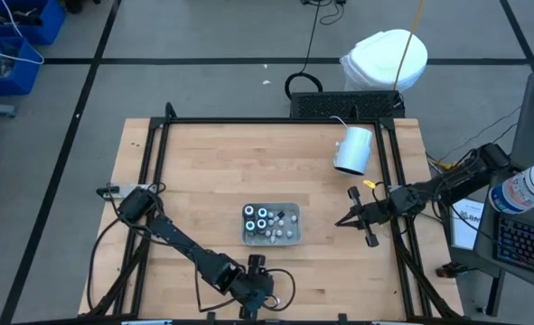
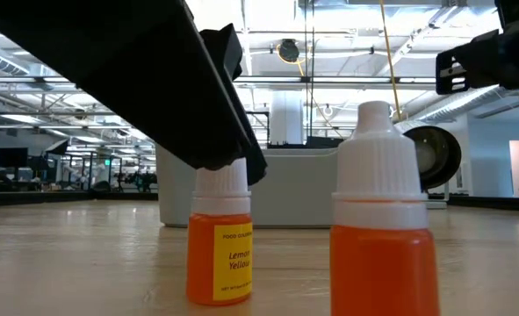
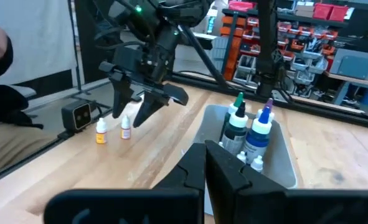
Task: Pick & Place food coloring
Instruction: Put the small orange food coloring bottle into the gray bin
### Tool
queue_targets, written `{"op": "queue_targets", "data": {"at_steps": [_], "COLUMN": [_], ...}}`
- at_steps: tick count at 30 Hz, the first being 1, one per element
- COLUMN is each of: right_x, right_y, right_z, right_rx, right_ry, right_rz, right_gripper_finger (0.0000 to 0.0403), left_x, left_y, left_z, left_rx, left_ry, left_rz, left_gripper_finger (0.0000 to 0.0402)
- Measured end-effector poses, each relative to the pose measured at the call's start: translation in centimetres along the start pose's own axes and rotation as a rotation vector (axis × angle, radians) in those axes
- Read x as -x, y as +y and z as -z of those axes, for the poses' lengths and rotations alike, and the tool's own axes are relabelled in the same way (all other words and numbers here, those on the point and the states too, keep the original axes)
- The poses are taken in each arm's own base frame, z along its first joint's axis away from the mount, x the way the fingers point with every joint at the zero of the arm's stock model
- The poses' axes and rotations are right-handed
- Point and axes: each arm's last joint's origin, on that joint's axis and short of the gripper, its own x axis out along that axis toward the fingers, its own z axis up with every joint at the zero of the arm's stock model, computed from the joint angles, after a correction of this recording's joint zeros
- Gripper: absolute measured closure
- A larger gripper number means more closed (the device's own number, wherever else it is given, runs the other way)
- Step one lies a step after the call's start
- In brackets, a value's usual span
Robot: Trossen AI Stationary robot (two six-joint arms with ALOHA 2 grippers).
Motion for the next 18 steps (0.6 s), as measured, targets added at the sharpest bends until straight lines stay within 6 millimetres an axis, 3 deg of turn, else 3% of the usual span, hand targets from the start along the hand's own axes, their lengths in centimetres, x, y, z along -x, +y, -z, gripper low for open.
{"op": "queue_targets", "data": {"at_steps": [12, 18], "right_x": [0.02, 0.02], "right_y": [-0.07, -0.07], "right_z": [-0.02, -0.02], "right_rx": [-0.013, -0.013], "right_ry": [-0.006, -0.006], "right_rz": [0.005, 0.005], "right_gripper_finger": [0.0403, 0.0403], "left_x": [0.0, 0.02], "left_y": [-0.04, -0.15], "left_z": [0.02, 0.07], "left_rx": [-0.012, -0.036], "left_ry": [0.006, 0.011], "left_rz": [0.014, 0.026], "left_gripper_finger": [0.0176, 0.0227]}}
